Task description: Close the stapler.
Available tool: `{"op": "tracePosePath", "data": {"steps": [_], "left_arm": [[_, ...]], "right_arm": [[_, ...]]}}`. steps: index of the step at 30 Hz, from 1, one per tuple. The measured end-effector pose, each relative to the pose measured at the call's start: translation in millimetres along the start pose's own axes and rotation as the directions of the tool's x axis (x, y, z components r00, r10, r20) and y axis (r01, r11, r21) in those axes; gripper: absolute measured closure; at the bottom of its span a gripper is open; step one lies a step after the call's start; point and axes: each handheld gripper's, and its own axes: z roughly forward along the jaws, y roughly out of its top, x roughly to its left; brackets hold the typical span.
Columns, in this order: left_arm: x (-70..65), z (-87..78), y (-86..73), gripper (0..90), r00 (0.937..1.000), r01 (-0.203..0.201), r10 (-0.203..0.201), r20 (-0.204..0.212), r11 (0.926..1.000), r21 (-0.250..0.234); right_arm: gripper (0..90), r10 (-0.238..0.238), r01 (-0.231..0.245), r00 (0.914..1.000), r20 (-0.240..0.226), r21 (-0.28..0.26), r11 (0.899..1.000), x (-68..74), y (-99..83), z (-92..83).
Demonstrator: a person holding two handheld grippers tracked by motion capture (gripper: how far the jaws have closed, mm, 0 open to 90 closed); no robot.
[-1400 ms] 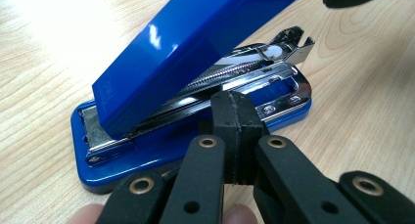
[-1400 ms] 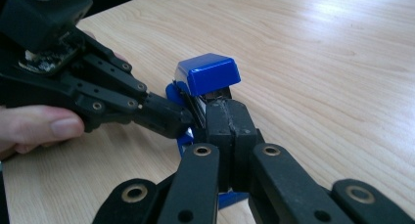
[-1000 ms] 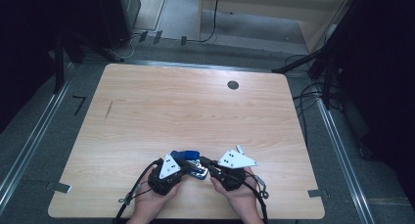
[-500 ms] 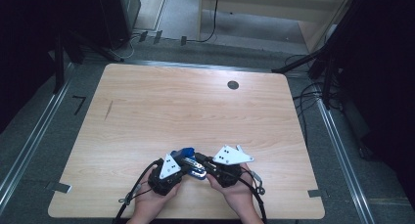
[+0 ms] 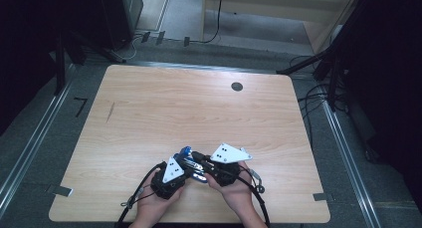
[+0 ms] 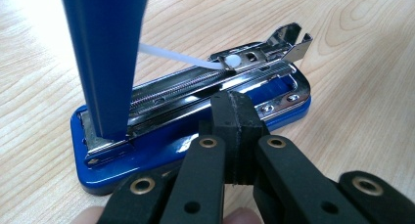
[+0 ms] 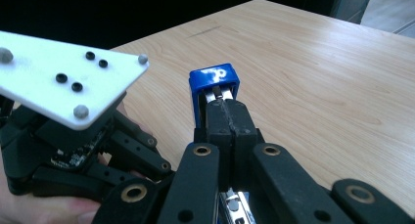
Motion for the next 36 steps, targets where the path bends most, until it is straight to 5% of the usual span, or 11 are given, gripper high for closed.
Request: {"op": "tracePosePath", "data": {"steps": [36], "left_arm": [[-2.5,0.8,0.2,90.0,0.9996,-0.027,0.027,-0.008,0.9996,-0.004]], "right_arm": [[90.0,-0.067,0.065,0.9952,-0.071,-0.024,0.998,3.1,22.3,41.8]]}}
